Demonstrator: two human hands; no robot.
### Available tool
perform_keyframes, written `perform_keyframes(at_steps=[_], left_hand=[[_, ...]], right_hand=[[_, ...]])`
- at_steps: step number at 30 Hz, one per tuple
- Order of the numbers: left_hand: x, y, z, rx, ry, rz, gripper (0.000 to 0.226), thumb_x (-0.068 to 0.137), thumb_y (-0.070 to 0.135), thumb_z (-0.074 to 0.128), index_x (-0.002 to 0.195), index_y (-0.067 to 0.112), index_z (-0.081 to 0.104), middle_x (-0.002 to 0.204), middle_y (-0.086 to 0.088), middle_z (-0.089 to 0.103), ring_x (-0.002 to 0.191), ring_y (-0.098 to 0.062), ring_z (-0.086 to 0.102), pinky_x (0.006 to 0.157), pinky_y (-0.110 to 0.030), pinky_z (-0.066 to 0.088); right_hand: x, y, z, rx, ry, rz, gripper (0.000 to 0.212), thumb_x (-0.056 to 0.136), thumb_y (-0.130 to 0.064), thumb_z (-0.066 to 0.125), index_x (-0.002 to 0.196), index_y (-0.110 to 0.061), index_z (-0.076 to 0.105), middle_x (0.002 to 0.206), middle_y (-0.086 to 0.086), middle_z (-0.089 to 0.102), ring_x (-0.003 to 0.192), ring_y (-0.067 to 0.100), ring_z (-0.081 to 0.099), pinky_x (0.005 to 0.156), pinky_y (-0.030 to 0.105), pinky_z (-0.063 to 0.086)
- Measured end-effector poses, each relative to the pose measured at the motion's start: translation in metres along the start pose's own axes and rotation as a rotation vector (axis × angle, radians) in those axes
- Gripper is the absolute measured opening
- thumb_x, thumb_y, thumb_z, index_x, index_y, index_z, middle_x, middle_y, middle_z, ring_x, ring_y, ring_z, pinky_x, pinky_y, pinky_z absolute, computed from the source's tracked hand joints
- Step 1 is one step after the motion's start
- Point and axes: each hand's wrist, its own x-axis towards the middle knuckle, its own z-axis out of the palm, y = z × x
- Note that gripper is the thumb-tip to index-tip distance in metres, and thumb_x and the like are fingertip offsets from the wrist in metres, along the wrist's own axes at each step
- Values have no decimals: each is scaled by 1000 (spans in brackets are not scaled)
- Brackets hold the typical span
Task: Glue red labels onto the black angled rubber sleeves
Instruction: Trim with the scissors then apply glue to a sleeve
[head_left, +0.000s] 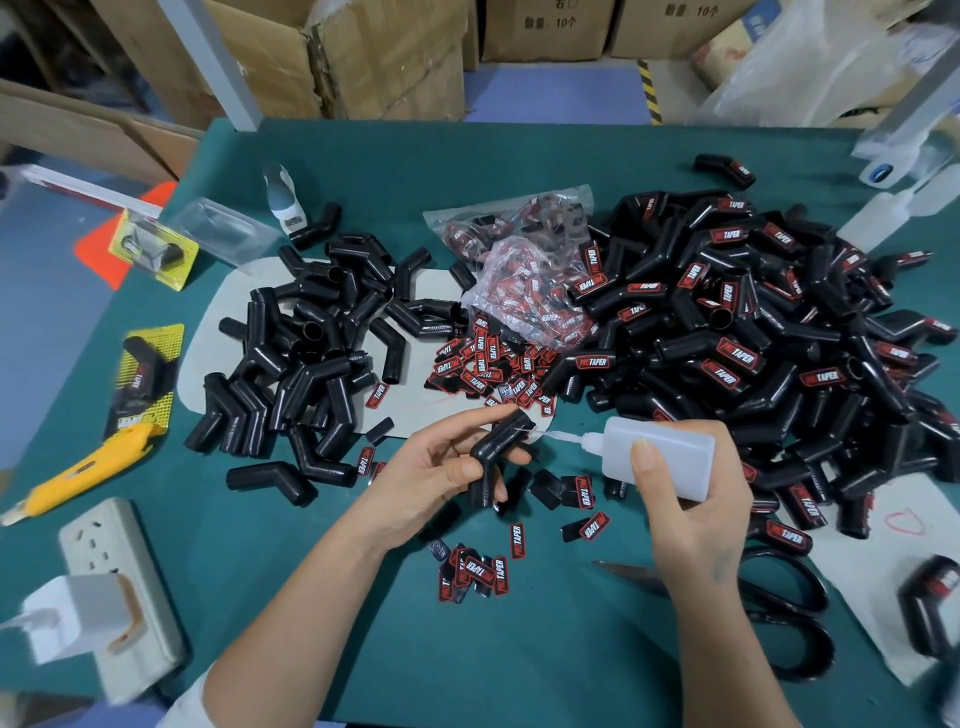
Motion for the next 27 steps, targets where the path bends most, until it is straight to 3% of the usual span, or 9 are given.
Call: perform_keyframes(at_steps=[27], left_hand=[[0, 0, 0, 5, 12, 0, 72, 82, 47, 85, 146, 22, 62, 117, -16, 74, 78, -23, 70, 81, -32, 58]], right_hand=[[0, -2, 0, 2, -41, -21, 10, 89, -48, 65, 96, -53, 60, 91, -22, 68, 74, -1, 65, 58, 8, 45]])
